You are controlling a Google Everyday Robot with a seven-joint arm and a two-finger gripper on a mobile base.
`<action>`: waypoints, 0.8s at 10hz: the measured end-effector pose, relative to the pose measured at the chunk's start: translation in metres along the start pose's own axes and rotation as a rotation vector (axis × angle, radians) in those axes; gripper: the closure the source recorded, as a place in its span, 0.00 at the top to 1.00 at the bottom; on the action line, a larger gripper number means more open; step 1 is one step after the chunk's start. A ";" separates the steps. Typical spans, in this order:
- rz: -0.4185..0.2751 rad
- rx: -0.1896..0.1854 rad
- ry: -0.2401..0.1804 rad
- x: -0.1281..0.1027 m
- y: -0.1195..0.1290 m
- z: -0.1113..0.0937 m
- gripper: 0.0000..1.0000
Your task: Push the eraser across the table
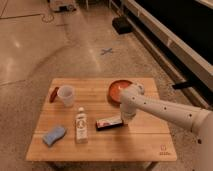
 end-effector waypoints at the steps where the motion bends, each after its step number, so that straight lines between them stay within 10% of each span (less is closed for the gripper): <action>1: -0.016 -0.001 -0.008 -0.007 -0.004 0.001 0.01; 8: -0.106 0.003 -0.059 -0.040 -0.015 0.002 0.01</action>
